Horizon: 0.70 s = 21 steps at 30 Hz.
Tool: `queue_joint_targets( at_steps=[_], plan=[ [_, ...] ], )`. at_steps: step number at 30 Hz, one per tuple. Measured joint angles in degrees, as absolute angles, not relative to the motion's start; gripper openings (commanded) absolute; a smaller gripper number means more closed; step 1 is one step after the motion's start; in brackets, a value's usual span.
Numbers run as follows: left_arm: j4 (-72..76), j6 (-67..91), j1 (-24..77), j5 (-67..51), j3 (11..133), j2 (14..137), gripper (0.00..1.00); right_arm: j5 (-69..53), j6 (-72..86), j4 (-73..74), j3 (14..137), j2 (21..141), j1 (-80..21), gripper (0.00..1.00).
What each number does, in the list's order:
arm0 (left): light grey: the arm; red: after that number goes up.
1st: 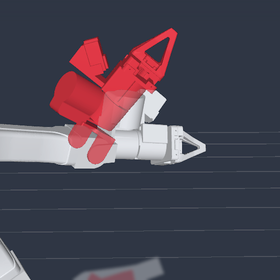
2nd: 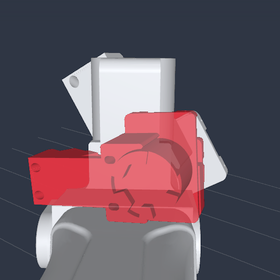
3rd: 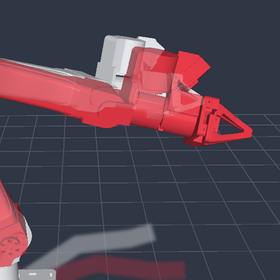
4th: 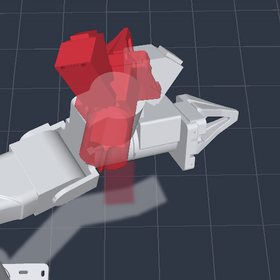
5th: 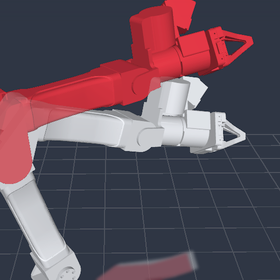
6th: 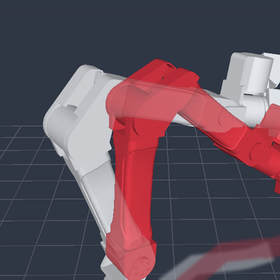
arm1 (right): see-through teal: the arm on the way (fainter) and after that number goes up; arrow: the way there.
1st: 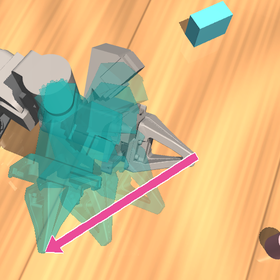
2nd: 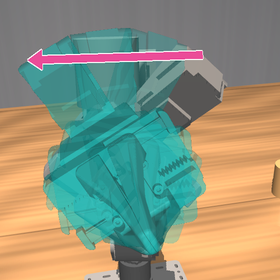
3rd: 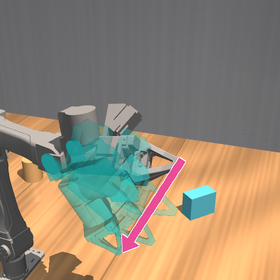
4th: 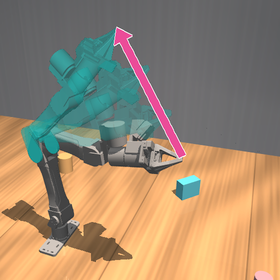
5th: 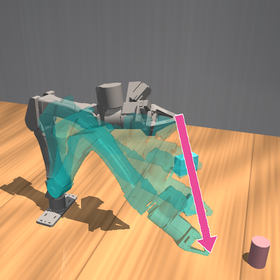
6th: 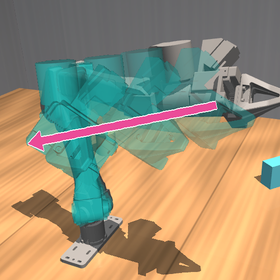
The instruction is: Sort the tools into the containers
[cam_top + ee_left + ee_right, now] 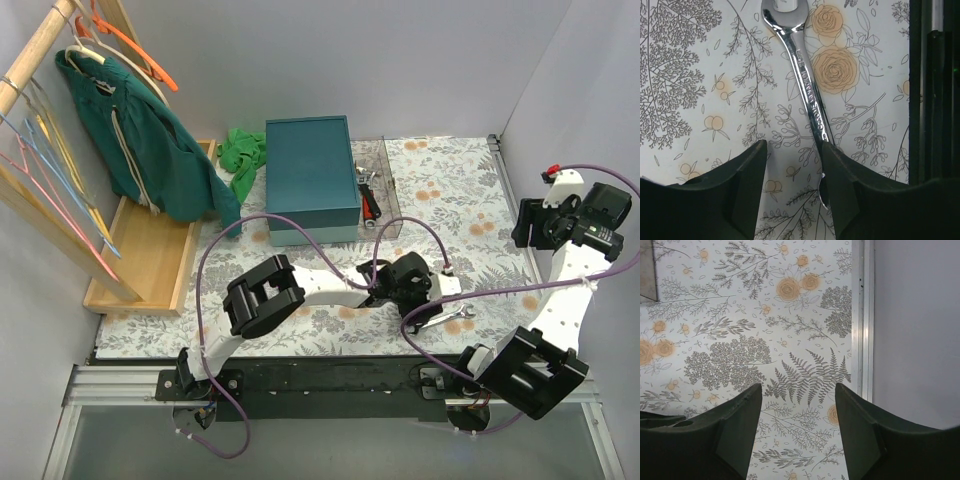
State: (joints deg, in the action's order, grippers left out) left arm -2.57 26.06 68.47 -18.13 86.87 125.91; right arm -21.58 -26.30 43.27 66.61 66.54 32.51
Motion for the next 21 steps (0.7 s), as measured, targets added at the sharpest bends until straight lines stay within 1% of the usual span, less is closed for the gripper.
queue_joint_targets(
  at_steps=[5, 9, 13, 20, 21],
  plan=[
    [-3.73, 25.8, 71.02, -14.61, 90.06, 127.76, 0.44, -22.72, -26.98, 42.96, 66.59, 68.45, 36.4, 0.67],
    [-4.12, 26.3, 72.36, -10.85, 90.87, 128.55, 0.44, -24.82, -26.96, 42.81, 66.59, 69.14, 38.26, 0.67],
    [-4.38, 26.37, 72.51, -9.89, 90.91, 128.49, 0.44, -26.63, -27.0, 42.11, 66.59, 69.1, 39.4, 0.67],
    [-12.03, 25.58, 72.93, -8.51, 95.88, 129.88, 0.34, -29.19, -27.64, 41.85, 65.78, 68.62, 40.32, 0.67],
    [-13.32, 25.82, 72.97, -8.51, 96.6, 130.1, 0.3, -30.24, -28.34, 41.95, 65.78, 68.64, 40.36, 0.67]
  ],
)
